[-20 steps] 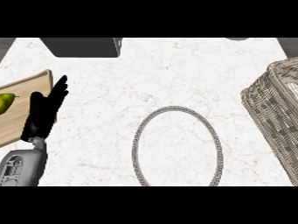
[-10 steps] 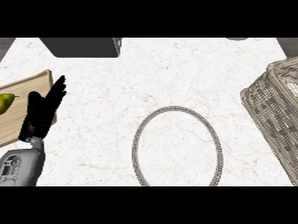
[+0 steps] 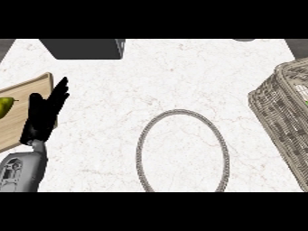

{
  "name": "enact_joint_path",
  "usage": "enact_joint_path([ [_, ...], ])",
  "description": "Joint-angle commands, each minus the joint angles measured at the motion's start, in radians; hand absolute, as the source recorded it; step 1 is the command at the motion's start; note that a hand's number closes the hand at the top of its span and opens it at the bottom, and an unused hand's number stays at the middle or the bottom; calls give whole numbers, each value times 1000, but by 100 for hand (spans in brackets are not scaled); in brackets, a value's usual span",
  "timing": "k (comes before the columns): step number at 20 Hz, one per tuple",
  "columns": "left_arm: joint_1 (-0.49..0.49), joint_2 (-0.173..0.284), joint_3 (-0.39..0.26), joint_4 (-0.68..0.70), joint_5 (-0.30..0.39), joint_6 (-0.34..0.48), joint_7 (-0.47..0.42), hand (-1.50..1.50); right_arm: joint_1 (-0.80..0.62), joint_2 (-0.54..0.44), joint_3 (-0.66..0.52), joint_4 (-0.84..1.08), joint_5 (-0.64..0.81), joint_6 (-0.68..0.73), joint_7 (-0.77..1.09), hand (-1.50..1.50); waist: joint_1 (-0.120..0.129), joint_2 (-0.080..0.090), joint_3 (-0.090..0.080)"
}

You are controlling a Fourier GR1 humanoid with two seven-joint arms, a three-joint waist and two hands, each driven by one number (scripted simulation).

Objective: Pick the tomato from the placemat and place it in the basket

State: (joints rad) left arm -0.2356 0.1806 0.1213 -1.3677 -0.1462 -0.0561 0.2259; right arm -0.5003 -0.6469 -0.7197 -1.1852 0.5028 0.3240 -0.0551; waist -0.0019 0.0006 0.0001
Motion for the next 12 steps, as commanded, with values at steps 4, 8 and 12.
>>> enact_joint_path([
  [4, 46, -11, -23, -55, -11, 0, -5, 0, 46, -121, -188, 168, -102, -6, 17, -150, 1, -1, 1],
  [8, -6, -23, -19, -24, -27, 32, 23, 0, 119, -263, -267, 326, -159, 79, -89, -150, -4, 1, 1],
  [12, 30, -11, 2, -25, 0, 10, -18, 0, 193, -393, -339, 524, -184, 117, -245, -150, -3, 3, 2],
])
